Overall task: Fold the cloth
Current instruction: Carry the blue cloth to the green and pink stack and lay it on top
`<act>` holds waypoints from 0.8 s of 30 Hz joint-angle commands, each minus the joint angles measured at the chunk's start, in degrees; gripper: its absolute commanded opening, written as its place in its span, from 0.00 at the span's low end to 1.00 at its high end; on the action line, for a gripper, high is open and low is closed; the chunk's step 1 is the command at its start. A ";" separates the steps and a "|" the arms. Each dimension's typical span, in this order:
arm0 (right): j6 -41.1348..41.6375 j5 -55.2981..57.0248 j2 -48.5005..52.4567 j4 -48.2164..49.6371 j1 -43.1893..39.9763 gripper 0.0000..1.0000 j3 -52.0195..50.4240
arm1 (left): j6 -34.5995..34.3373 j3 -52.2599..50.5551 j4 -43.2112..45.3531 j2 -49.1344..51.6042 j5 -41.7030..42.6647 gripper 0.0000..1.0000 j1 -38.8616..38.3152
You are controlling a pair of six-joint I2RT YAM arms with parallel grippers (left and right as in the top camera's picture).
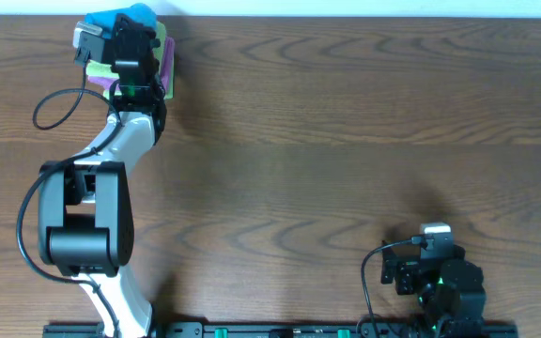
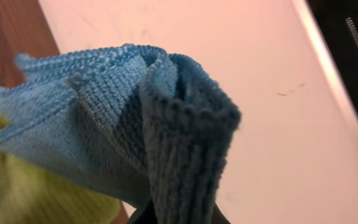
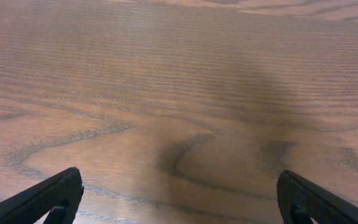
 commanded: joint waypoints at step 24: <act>0.81 0.52 -0.39 -0.50 -0.68 0.99 -0.37 | 5.62 12.46 -8.94 9.05 4.70 0.07 2.38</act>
